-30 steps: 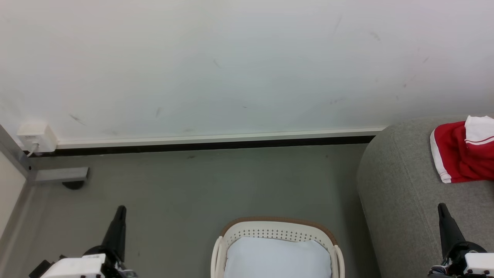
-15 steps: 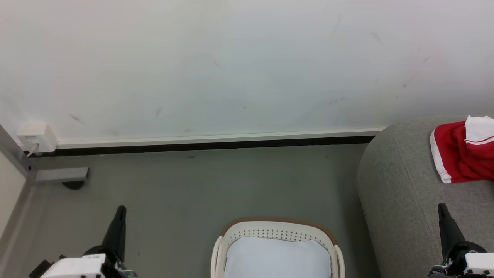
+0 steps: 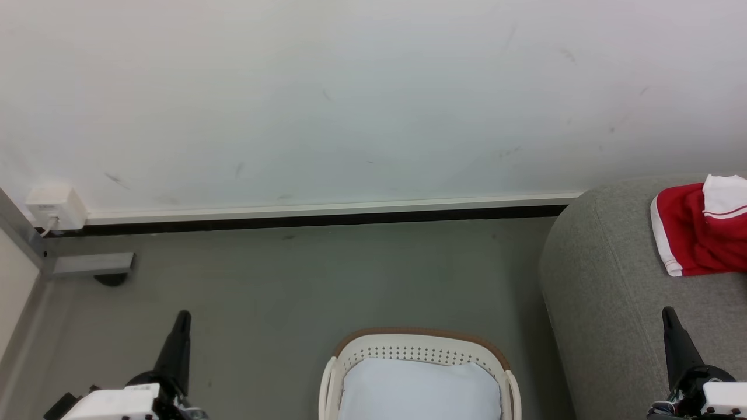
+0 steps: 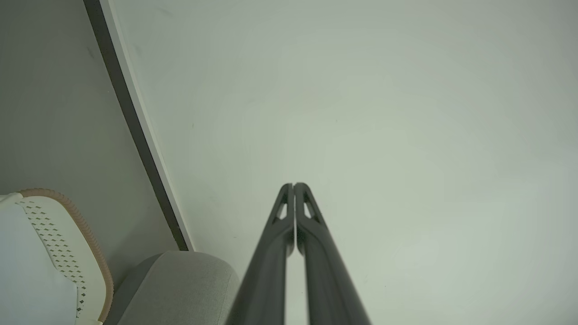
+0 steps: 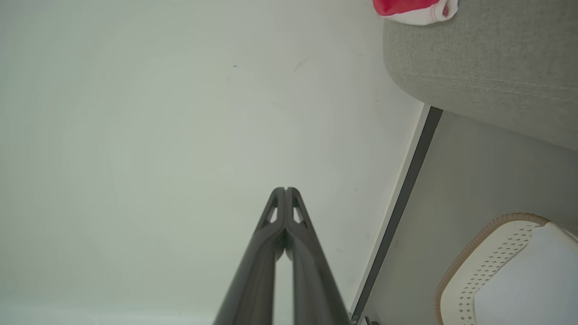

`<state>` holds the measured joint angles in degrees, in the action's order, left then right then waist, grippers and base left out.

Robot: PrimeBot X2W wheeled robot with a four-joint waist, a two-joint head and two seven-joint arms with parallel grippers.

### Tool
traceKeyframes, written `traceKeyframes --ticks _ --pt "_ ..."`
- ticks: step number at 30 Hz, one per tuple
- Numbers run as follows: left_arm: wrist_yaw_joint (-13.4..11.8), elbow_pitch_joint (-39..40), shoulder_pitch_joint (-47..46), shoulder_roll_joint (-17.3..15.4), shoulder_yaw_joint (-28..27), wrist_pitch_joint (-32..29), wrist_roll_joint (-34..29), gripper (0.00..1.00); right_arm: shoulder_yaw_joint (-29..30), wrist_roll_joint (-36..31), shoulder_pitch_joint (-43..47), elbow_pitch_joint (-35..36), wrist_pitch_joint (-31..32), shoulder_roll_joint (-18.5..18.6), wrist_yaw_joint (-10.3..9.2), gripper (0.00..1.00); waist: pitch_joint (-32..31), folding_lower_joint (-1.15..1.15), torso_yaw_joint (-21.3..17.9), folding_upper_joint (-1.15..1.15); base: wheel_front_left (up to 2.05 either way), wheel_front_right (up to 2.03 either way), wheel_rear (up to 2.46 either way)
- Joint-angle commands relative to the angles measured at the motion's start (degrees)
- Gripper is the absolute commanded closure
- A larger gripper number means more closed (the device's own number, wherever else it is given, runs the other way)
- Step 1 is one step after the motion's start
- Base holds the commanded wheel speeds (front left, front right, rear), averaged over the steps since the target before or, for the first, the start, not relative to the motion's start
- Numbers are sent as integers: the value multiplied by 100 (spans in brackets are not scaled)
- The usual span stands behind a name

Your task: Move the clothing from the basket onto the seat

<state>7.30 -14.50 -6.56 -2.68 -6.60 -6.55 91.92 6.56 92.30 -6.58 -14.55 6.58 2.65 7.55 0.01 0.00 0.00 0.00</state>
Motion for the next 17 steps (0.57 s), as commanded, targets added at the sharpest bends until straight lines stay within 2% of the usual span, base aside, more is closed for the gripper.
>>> traceKeyframes --ticks 1,17 --pt "36 9 -38 -38 -18 -30 74 100 17 7 -33 27 25 43 -12 100 0 0 0 0 0 0 0" --pt "36 9 -38 -38 -17 -30 75 100 17 7 -33 26 24 42 -12 100 0 0 0 0 0 0 0"
